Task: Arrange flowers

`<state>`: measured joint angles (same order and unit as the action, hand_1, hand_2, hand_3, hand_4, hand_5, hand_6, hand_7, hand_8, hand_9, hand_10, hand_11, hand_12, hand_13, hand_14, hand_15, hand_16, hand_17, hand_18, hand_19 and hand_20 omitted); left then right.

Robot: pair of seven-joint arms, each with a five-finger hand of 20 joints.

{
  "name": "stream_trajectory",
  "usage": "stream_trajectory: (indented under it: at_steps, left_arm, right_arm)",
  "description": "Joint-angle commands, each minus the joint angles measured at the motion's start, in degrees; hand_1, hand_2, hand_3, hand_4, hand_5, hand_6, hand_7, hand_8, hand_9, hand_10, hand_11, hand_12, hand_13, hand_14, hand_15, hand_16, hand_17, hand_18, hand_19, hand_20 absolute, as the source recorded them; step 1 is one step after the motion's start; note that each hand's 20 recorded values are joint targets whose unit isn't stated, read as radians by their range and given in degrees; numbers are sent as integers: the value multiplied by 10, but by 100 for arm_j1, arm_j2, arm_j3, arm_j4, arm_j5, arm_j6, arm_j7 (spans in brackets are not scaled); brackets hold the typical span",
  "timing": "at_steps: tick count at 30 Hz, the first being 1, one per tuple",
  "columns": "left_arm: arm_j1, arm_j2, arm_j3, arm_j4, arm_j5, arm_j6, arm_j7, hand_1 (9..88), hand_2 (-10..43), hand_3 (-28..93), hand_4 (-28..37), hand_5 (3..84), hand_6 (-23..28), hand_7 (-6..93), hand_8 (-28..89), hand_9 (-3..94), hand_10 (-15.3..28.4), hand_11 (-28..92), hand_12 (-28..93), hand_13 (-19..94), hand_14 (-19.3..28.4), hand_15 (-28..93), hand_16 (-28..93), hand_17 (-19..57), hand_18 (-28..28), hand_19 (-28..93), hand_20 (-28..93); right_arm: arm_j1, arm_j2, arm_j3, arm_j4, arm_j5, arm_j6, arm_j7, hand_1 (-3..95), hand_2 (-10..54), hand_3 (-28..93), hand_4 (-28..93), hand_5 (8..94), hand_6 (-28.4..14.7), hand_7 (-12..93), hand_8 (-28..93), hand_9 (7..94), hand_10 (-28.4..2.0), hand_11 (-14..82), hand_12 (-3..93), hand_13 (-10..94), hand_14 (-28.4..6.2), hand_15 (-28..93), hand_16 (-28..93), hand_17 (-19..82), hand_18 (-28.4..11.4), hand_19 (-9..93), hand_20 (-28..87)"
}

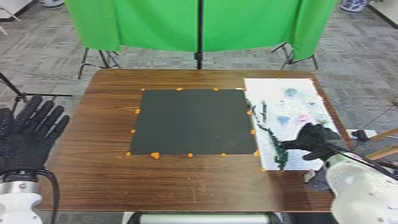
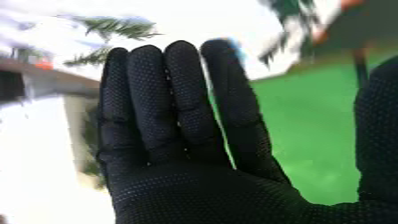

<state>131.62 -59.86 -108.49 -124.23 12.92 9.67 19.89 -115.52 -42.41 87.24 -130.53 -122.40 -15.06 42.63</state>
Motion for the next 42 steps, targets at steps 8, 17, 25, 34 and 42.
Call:
stream_trajectory:
  at_steps: [8,17,25,34,42]
  left_arm:
    - [132,-47,100,-3,-79,54,-7,222,140,721,-283,430,81,98,-81,356,149,207,94,254,140,283,-64,-31,124,266,117]
    - [164,-38,72,-14,-91,70,-11,224,142,720,-283,430,81,97,-81,355,150,208,93,255,140,283,-65,-31,124,266,117]
    - [149,-27,115,-2,-112,73,-23,227,145,730,-283,430,81,96,-81,356,149,207,93,254,140,285,-64,-31,124,267,117]
    - [105,-7,135,25,-112,90,-45,227,146,732,-283,430,81,97,-81,355,151,207,93,254,142,288,-64,-31,124,267,117]
    - [66,7,157,50,-132,80,-44,236,155,752,-283,431,80,98,-82,355,151,206,93,254,144,290,-63,-32,124,270,118]
  right_arm:
    - [555,-9,-617,306,-1669,-538,-19,257,-95,584,-279,599,-69,247,-77,577,-219,394,359,437,-223,615,277,177,-262,609,270]
    - [776,-167,-978,490,-1539,-624,60,308,-95,524,-283,601,-67,245,-80,579,-215,398,360,444,-217,614,276,178,-262,612,270]
    - [1026,-359,-1322,751,-1470,-835,108,370,-95,439,-282,600,-68,231,-81,580,-213,386,351,446,-210,603,266,178,-262,609,265]
    - [1092,-553,-1533,1158,-1647,-695,-139,332,-95,597,-281,617,-71,204,-84,588,-208,381,336,460,-204,593,257,180,-260,606,261]
    - [1021,-855,-1564,1400,-1401,-816,-71,509,-95,684,-277,687,-46,239,63,676,-170,287,259,548,-152,495,234,213,-241,605,249]
